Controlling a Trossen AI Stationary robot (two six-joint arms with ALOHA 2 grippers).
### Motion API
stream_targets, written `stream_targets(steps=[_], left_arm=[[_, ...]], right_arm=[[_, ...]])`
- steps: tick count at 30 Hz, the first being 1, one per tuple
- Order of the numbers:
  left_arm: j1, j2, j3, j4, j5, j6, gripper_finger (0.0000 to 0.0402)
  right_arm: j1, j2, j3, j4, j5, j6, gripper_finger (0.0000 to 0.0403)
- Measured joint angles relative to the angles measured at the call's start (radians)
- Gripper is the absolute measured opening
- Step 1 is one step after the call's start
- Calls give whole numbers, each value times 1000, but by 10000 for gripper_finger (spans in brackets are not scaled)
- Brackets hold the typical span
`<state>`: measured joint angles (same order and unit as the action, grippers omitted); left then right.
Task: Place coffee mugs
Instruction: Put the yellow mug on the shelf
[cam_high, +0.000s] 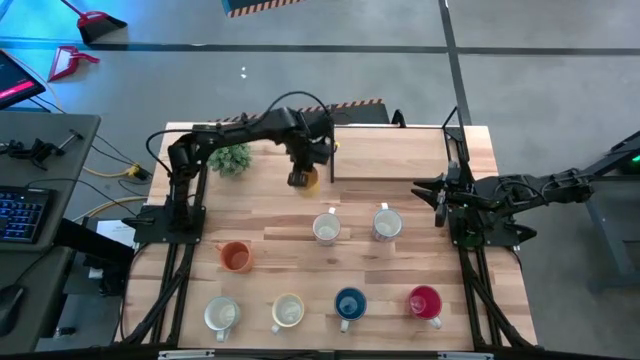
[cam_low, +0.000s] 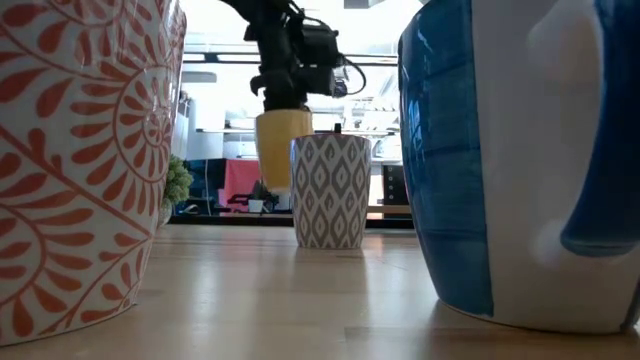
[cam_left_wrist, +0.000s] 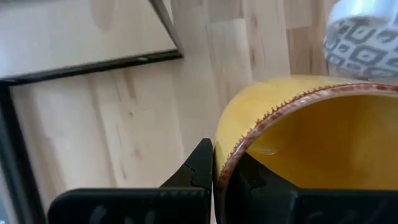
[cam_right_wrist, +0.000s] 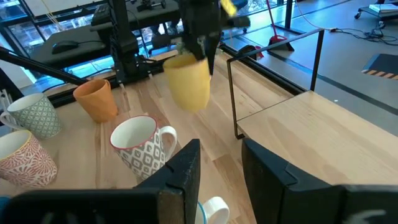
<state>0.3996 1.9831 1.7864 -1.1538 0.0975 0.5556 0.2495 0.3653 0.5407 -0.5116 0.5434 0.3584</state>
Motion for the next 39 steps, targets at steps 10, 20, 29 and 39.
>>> stream_targets(steps=[10,20,29,39], left_arm=[[-39,-1,-104,150,-29,-51,4],[-55,0,-157,149,-33,-57,4],[-60,-2,-188,178,-32,-80,4],[-74,-1,-204,180,-79,-89,4]], right_arm=[[0,0,0,1,6,4,98],[0,0,0,1,6,3,98],[0,0,0,7,5,0,98],[0,0,0,7,5,-23,98]])
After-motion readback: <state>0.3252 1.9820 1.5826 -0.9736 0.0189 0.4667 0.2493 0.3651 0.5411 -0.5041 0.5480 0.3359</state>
